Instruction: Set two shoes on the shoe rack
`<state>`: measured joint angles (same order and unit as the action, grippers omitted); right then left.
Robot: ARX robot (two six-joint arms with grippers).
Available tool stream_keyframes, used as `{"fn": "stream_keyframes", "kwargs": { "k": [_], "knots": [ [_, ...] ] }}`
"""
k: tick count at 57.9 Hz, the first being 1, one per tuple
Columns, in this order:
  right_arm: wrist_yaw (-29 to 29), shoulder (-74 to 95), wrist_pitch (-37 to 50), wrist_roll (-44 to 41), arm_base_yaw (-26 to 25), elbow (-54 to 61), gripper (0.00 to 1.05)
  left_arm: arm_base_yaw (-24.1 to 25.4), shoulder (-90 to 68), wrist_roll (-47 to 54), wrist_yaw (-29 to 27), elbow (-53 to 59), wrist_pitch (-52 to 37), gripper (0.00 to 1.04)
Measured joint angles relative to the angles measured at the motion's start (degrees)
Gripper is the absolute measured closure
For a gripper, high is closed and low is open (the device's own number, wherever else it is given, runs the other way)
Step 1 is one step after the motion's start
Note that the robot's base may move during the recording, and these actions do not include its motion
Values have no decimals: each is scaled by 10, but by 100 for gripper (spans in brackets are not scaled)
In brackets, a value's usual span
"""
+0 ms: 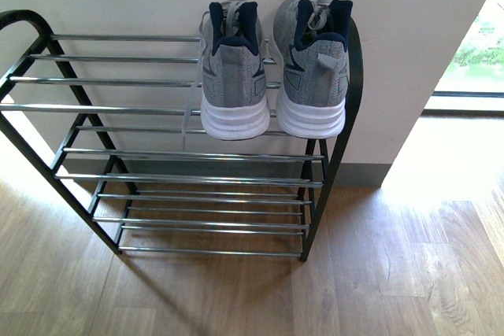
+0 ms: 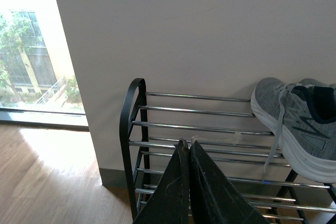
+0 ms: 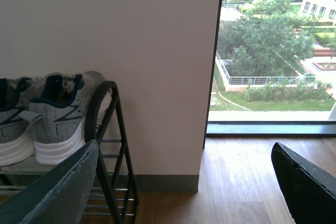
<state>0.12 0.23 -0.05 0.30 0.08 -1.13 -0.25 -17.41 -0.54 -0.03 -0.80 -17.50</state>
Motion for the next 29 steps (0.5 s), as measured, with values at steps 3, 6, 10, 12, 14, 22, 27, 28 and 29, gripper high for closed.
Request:
{"fn": "stream_keyframes", "kwargs": {
  "k": [3,6,10,12,14,22,27,28,29],
  "knots": [
    [0,0,0,0,0,0,9,0,10,0,0,0,10,103],
    [0,0,0,0,0,0,9,0,18,0,0,0,19,103],
    [0,0,0,0,0,0,9,0,31,0,0,0,31,103],
    [0,0,0,0,0,0,9,0,38,0,0,0,38,103],
    [0,0,0,0,0,0,9,0,45,0,0,0,43,103],
    [0,0,0,0,0,0,9,0,61,0,0,0,61,103],
    [0,0,0,0,0,0,9,0,71,0,0,0,71,103],
    [0,0,0,0,0,0,9,0,74,0,0,0,74,103],
    [0,0,0,0,0,0,9,0,87,0,0,0,88,103]
  ]
}}
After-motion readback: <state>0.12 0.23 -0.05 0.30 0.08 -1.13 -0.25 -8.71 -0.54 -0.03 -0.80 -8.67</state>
